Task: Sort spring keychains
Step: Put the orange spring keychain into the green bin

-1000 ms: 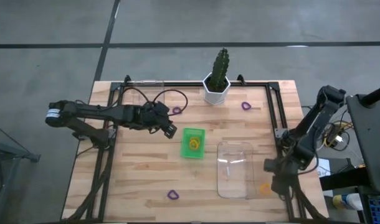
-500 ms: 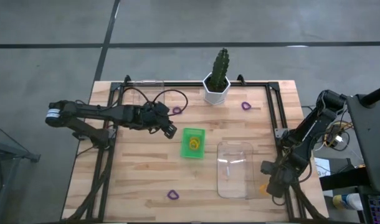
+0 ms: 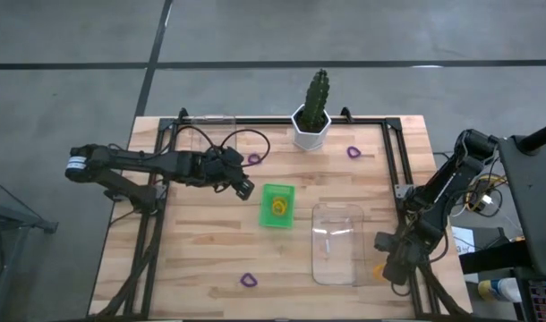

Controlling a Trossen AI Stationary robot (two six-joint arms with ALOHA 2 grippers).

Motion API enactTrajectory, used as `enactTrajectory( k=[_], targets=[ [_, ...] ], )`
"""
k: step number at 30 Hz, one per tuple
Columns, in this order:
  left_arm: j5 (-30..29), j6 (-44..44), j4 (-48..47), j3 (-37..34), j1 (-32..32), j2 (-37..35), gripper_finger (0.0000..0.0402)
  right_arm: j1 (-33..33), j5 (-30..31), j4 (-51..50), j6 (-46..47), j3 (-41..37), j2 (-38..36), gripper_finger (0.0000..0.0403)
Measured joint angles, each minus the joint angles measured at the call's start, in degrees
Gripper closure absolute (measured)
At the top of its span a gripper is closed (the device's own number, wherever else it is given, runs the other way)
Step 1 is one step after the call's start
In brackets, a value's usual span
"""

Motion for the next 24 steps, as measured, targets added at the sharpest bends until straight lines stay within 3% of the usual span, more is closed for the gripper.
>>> enactTrajectory(
  k=[24],
  targets=[
    [-0.01, 0.04, 0.22, 0.00, -0.01, 0.00, 0.0285, -0.01, 1.62, 1.56, 1.17, -0.01, 0.04, 0.0344]
  ],
)
